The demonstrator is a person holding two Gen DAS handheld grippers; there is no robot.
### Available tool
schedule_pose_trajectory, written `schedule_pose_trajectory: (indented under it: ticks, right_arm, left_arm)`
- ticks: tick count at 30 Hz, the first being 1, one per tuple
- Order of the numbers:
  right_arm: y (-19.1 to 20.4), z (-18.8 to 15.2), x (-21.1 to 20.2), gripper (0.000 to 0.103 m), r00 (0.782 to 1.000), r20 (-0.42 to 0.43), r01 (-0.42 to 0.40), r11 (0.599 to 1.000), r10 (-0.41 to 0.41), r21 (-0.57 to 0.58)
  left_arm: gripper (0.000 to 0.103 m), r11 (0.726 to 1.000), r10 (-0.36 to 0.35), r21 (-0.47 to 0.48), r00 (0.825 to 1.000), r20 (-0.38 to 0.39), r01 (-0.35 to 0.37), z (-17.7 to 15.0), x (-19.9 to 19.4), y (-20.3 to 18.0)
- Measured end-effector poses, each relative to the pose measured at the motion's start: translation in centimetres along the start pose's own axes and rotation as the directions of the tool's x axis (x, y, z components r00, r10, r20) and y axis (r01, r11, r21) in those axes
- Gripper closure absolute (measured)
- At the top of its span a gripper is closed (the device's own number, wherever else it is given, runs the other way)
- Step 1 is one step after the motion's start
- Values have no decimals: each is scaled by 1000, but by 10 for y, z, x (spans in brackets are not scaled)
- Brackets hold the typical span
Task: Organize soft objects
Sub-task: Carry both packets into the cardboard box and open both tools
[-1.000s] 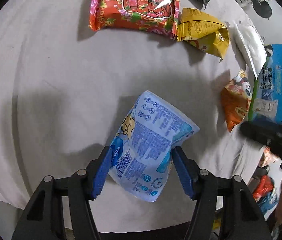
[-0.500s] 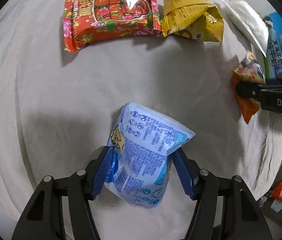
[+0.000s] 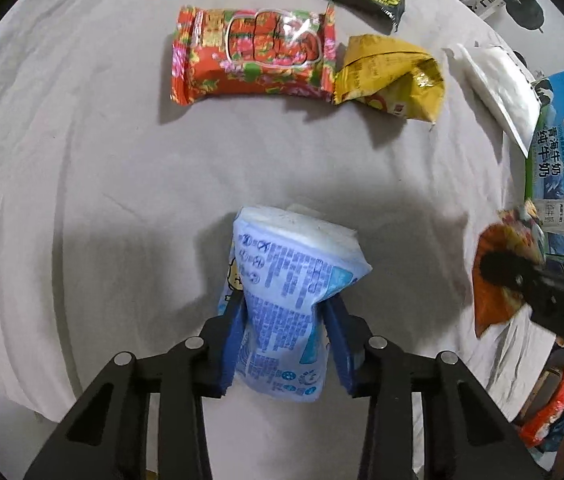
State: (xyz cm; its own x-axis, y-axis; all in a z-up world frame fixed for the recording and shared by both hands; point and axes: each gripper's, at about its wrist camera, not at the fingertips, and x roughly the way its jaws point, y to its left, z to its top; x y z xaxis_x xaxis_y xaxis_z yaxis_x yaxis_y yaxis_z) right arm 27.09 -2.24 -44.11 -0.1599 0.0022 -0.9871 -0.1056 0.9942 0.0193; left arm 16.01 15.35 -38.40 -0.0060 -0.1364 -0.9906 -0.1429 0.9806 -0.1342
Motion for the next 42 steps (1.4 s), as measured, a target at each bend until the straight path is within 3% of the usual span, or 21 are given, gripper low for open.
schedule_pose_trajectory:
  ticks: [9,10,13,18,26,31,36,42]
  right_arm:
    - [-25,-41,-56,63,993,92,-73,997,69,33]
    - [-22,-25,-59,63,991,105,-84,996,80,37]
    - [-39,-44,-90,63,982,164,-102,994,93,49]
    - [-32,-75,-137,63,964,241,-130,989,109,76]
    - [-94,-124,-198,63,928,355,-170,975,110,144]
    - [-148,-136,-227,63,907,408,-192,963,101,190]
    - [-206,-134,-247,63,893,441,-209,951,90,230]
    - [-285,-98,-237,63,905,422,-189,937,51,292]
  left_arm:
    - [69,998,-14,60,990,140,5,-14,-75,-62]
    - [69,997,-24,71,988,154,13,-13,-83,-67]
    - [69,993,-59,113,983,172,40,-10,-100,-66]
    - [69,978,-134,187,967,216,94,-21,-144,-95]
    - [69,942,-231,304,934,272,144,-21,-192,-183]
    - [69,922,-278,344,924,263,180,-4,-207,-240]
    - [69,902,-317,366,925,209,227,31,-200,-304]
    - [69,897,-322,351,942,100,269,85,-149,-372]
